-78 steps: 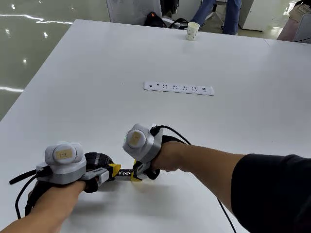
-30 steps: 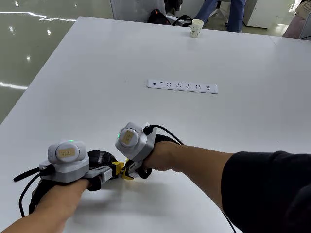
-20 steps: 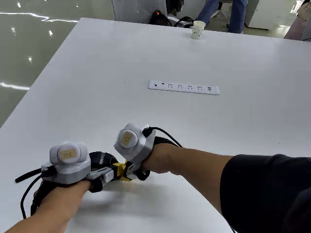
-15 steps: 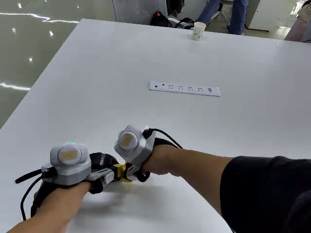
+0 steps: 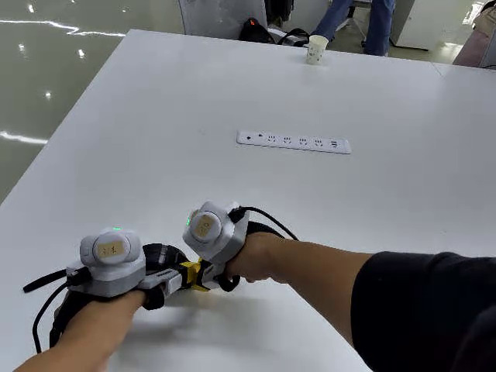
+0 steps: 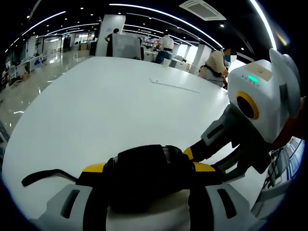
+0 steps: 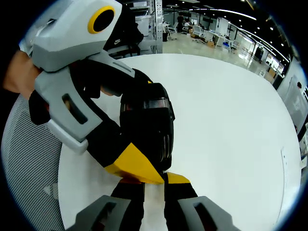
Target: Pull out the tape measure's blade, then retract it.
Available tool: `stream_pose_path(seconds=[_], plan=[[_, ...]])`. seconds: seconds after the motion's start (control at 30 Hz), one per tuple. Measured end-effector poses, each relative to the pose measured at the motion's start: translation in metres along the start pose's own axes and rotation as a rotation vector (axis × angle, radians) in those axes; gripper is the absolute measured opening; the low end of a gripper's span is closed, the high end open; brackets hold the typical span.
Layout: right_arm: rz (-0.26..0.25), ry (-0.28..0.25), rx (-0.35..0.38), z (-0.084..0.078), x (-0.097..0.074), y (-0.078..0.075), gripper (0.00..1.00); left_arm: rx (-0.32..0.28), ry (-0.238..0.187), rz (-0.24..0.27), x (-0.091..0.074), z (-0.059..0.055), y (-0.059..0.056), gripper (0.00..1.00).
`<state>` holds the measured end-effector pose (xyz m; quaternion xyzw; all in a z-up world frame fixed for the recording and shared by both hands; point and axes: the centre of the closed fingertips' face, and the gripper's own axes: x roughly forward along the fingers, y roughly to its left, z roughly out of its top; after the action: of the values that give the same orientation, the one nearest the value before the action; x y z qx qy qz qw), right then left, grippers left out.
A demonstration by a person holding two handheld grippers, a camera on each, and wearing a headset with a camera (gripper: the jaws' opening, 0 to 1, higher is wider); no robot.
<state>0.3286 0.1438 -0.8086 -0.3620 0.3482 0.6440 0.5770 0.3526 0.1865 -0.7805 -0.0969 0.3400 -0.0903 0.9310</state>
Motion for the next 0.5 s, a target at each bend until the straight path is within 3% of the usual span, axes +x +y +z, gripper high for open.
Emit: stream_pose_path(seconds=[0.17,0.37,0.5], plan=[[-0.03,-0.016,-0.02,-0.0002,-0.0008,0.0001,0.12,0.01,0.006,0.006,0.0004,0.0019,0.0008,0.64],[-0.088,-0.058,0.03,-0.0038,-0.005,-0.0015,0.13,0.009,0.008,0.029,0.0,0.0017,0.0013,0.65],[-0.086,-0.071,0.052,-0.009,-0.0067,0.0035,0.15,0.011,0.016,0.024,-0.0005,0.0018,0.0003,0.65]])
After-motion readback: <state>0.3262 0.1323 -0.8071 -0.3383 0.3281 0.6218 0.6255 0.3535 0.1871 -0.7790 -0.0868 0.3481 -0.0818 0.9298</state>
